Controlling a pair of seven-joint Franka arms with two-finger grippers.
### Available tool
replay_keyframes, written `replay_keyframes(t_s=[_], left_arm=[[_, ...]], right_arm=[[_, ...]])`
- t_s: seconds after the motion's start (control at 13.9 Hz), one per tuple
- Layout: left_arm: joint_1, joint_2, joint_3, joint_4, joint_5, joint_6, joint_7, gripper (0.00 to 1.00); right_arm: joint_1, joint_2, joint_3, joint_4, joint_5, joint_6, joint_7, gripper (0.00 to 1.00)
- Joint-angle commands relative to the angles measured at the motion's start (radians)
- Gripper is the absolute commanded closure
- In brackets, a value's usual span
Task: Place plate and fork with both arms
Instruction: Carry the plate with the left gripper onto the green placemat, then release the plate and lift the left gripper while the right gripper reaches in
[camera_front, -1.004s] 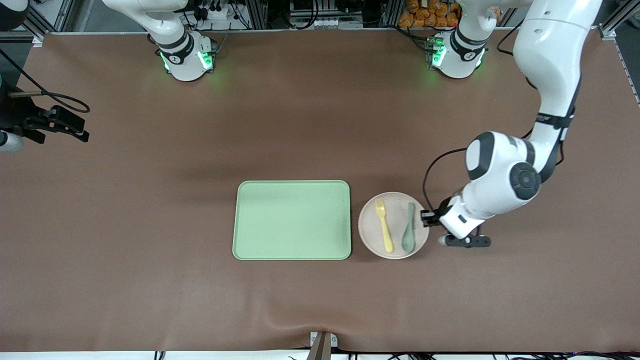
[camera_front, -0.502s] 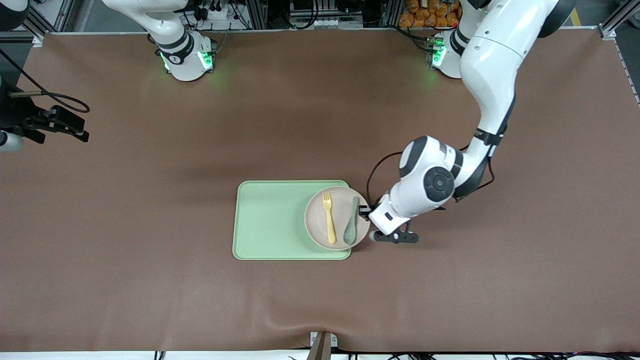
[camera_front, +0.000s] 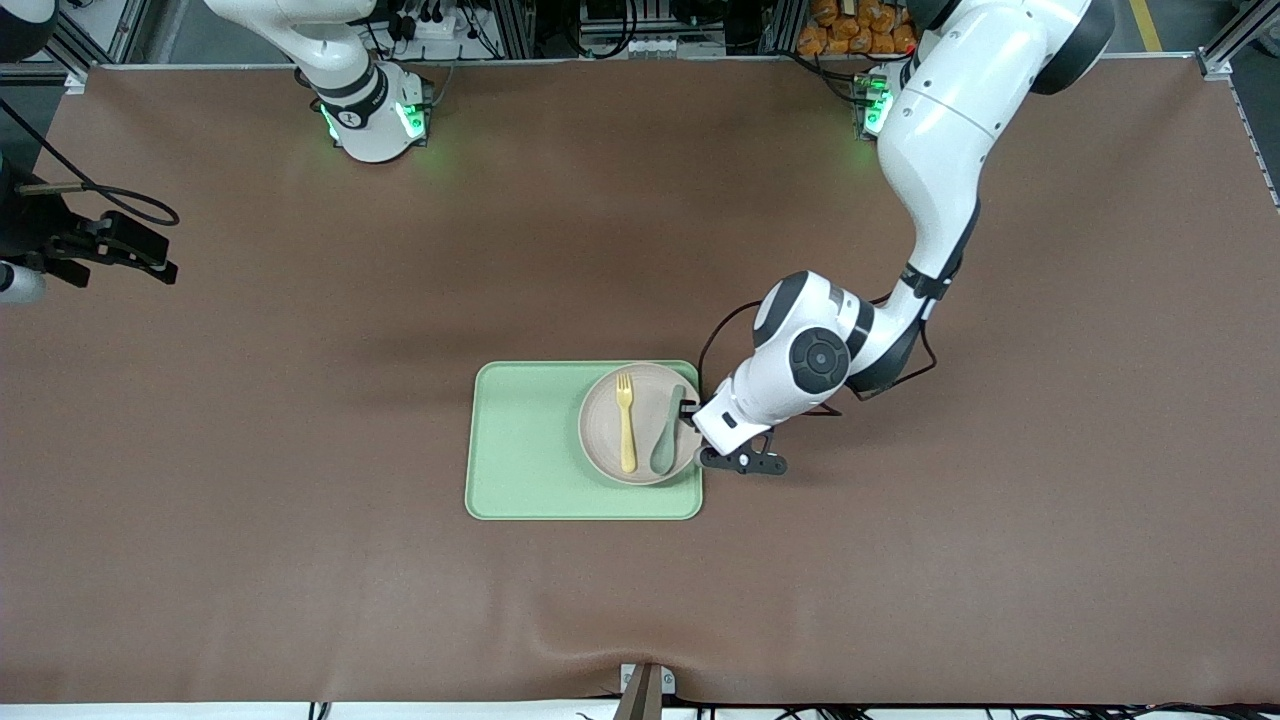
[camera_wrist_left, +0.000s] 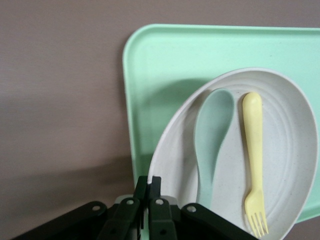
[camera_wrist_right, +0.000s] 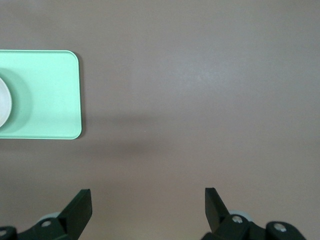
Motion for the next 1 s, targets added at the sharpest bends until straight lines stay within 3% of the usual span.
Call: replay_keyframes(t_s=[0.0,0.29,0.36,0.43,0.72,0.93], left_arm=[[-0.02,0.049,0.002,0.035,-0.046,0.066,0.001,1.0],[-0.032,0.082,0.004,0.035,-0.046,0.097,-0.002,1.0],[-0.032,0.082,0.004,0.035,-0.047,0.097,-0.001,0.69],[-0.035,0.077,0.004,0.035,-0.046,0.097,-0.007,0.01],[-0.037,-0.006,0.027,0.031,-0.012,0.067,-0.008,0.0],[0.0,-0.154,0.062,0.035,0.064,-0.129,-0.005,0.0]], right_arm=[[-0.008,0.007,0.007,0.014,-0.001,-0.007,0.012,0.0],[-0.012,0.01,0.006,0.013,-0.001,-0.009,0.012,0.0],[-0.015,0.011,0.004,0.013,0.002,-0.009,0.005,0.0],[-0.015,0.011,0.003,0.013,0.004,-0.007,0.004,0.0],[0.008,0.037,0.015,0.021,0.028,0.004,0.016,0.0],[0.024,0.098,0.065,0.072,0.061,0.004,0.126,0.0]])
